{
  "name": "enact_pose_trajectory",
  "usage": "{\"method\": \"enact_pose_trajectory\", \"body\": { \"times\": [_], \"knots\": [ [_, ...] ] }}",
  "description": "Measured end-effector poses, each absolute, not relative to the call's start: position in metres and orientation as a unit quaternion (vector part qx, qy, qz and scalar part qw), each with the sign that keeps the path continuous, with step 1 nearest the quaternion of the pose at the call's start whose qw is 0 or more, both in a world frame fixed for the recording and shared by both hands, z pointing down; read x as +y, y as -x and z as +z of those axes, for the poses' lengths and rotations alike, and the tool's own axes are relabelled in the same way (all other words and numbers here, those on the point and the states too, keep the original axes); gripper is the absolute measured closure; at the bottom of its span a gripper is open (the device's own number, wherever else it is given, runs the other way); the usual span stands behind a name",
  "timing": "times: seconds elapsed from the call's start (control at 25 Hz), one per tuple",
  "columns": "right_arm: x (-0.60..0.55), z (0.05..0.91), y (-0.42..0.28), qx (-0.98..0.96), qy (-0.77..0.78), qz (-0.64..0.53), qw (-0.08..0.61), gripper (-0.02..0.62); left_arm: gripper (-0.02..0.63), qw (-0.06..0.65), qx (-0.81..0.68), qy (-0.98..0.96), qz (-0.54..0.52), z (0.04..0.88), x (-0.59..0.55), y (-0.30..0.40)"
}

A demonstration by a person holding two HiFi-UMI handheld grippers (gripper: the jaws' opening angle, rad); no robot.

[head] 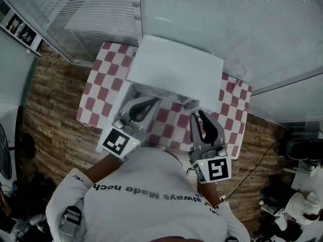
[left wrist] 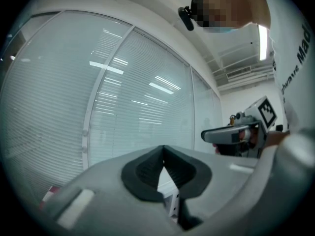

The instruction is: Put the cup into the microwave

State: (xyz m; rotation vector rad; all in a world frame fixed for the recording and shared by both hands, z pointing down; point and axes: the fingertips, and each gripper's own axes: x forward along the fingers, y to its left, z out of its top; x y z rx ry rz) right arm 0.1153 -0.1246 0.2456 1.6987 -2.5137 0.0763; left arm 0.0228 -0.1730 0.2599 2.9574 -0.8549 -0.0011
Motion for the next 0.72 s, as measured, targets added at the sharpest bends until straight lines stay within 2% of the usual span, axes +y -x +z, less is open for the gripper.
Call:
{"method": "enact_pose_trajectory", "body": {
  "times": [0.72],
  "knots": [
    [-0.136, 0.249, -0.12, -0.83, -0.554, 0.024, 0.058, 0.526, 0.601, 0.038, -0.265, -0.964, 0.006, 0.268, -0.181, -0.036]
  ]
}}
